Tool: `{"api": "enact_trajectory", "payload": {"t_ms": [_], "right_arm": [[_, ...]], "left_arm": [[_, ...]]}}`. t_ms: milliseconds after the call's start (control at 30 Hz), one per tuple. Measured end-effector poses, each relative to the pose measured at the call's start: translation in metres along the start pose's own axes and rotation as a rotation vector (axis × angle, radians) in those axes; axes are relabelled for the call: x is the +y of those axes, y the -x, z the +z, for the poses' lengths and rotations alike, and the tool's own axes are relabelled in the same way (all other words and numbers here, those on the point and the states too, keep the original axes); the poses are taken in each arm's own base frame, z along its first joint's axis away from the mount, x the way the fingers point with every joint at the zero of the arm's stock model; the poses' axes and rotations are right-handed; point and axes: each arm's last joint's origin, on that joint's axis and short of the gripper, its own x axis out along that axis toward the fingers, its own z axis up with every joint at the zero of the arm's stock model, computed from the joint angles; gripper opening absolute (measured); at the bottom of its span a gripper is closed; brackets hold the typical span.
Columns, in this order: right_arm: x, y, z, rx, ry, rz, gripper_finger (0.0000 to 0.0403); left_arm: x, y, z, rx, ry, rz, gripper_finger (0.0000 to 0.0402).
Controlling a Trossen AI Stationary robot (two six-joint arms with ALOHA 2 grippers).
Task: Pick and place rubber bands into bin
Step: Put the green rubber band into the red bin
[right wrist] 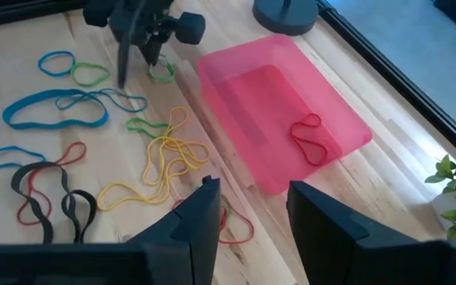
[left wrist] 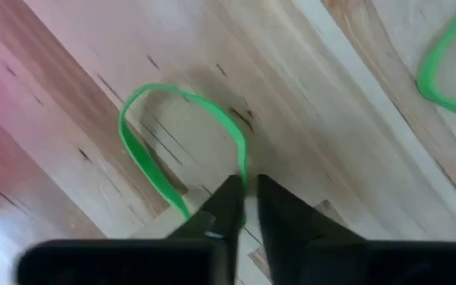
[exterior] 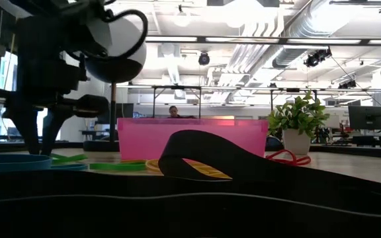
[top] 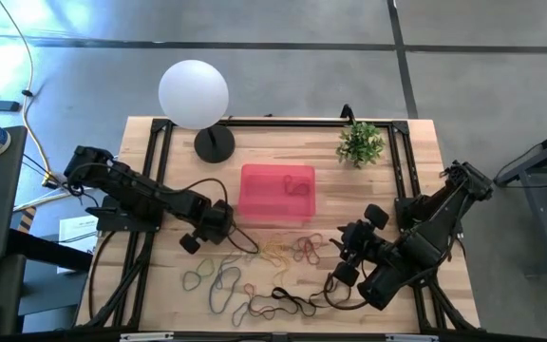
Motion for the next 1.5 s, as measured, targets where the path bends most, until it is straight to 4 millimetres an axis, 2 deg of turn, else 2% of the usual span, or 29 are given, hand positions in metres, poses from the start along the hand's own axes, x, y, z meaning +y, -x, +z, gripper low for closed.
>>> {"api": "enact_trajectory", "payload": {"t_ms": [233,367,567,700,800,900,1000,1200,1300,1400,1500], "right_arm": [[0.000,0.000,0.000,0.001,0.002,0.001,0.0138],[0.000,0.000,0.000,0.001,0.014,-0.002,0.0138],[-0.001,0.000,0.000,0.002,0.029,-0.009,0.0138],[-0.002,0.000,-0.001,0.005,0.038,-0.016,0.0138],[-0.003,0.000,-0.001,0.007,0.043,-0.021,0.0138],[-0.003,0.000,-0.001,0.001,0.049,-0.026,0.0138],[-0.003,0.000,-0.001,-0.013,0.065,-0.033,0.0138],[-0.003,0.000,-0.001,-0.016,0.069,-0.034,0.0138],[-0.003,0.000,0.000,-0.020,0.073,-0.036,0.0138],[-0.003,0.000,0.000,-0.027,0.072,-0.038,0.0138],[-0.002,0.000,0.000,-0.028,0.065,-0.032,0.0138]], "left_arm": [[0.010,0.001,-0.006,-0.045,0.065,-0.056,0.0006],[0.013,0.010,-0.001,-0.065,0.059,-0.045,0.0004],[0.024,0.047,0.026,-0.225,-0.023,-0.055,0.0001],[0.033,0.082,0.048,-0.304,-0.090,-0.016,0.0001],[0.043,0.110,0.063,-0.370,-0.144,0.083,0.0001],[0.056,0.135,0.071,-0.412,-0.168,0.196,0.0000],[0.074,0.149,0.068,-0.418,-0.135,0.282,0.0000],[0.110,0.154,0.041,-0.352,0.004,0.409,0.0000],[0.128,0.150,0.028,-0.315,0.068,0.455,0.0000],[0.144,0.138,0.014,-0.302,0.124,0.433,0.0000],[0.154,0.116,0.006,-0.266,0.177,0.365,0.0000]]}}
